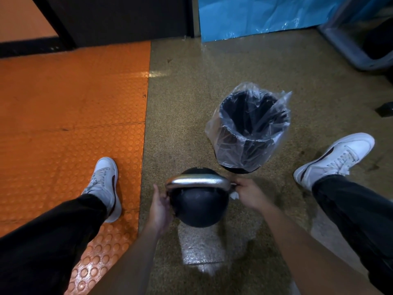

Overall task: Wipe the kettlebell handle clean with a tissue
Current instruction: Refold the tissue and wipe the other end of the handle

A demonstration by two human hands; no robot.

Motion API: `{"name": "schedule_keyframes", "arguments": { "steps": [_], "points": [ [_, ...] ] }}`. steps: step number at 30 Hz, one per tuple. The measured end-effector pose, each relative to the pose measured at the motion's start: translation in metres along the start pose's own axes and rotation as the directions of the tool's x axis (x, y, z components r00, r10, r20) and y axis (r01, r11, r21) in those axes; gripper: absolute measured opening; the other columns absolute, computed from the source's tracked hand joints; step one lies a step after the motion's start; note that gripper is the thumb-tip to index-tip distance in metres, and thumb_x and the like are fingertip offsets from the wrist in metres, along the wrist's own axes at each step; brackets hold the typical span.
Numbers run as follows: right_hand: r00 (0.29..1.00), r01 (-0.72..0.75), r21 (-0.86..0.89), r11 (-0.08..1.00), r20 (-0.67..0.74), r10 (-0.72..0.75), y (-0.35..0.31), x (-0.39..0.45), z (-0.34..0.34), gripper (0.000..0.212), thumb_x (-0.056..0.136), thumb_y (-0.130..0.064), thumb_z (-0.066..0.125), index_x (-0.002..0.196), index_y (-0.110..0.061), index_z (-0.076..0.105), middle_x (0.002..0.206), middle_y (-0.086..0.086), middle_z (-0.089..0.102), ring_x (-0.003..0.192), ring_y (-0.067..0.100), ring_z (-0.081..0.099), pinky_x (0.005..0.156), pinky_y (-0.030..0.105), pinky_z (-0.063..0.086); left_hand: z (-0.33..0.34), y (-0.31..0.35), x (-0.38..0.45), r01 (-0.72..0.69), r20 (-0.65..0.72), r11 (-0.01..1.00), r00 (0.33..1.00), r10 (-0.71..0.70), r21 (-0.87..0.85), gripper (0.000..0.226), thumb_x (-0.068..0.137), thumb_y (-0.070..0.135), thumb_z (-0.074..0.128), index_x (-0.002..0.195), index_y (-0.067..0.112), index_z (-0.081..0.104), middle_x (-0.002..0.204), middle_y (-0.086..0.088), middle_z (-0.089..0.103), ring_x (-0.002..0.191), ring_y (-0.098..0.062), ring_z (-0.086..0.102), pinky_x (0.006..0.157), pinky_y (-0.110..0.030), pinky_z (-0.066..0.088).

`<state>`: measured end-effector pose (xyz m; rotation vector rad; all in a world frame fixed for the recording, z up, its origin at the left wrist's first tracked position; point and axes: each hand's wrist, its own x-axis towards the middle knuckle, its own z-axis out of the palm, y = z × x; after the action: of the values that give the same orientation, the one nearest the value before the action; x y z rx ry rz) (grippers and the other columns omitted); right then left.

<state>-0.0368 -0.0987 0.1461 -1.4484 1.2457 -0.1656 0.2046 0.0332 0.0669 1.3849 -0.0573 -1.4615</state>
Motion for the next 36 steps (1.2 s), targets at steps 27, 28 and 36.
{"name": "schedule_keyframes", "arguments": {
  "steps": [27,28,36],
  "points": [
    [0.995,0.103,0.148,0.984,-0.023,-0.1,-0.018,0.004,-0.014,0.025,0.099,0.0,0.049,0.106,-0.003,0.074,0.094,-0.003,0.072,0.086,0.008,0.063,0.068,0.006,0.045,0.0,0.0,-0.001,0.02,0.008,1.0,1.0,-0.02,-0.007,0.074,0.09,0.079,0.011,0.125,0.036,0.06,0.122,0.012,0.066,0.131,-0.016,0.042,0.104,-0.054,0.027],
    [0.996,0.08,0.183,0.98,-0.044,-0.073,-0.011,0.003,-0.015,0.025,0.099,-0.001,0.05,0.105,-0.004,0.074,0.092,-0.001,0.072,0.083,0.011,0.063,0.064,0.007,0.045,0.001,0.0,-0.001,0.016,0.006,1.0,1.0,-0.016,0.002,0.074,0.09,0.08,0.012,0.125,0.036,0.06,0.124,0.011,0.066,0.132,-0.017,0.041,0.105,-0.054,0.027],
    [0.995,0.09,0.031,0.995,0.049,-0.091,-0.034,0.005,-0.016,0.029,0.1,-0.012,0.051,0.097,-0.024,0.077,0.092,-0.015,0.074,0.086,-0.003,0.064,0.083,0.017,0.045,0.004,0.002,-0.003,0.029,-0.003,1.0,1.0,-0.029,-0.004,0.078,0.092,0.077,0.01,0.138,0.032,0.053,0.133,0.007,0.062,0.132,-0.019,0.044,0.102,-0.05,0.03]
  ]
}}
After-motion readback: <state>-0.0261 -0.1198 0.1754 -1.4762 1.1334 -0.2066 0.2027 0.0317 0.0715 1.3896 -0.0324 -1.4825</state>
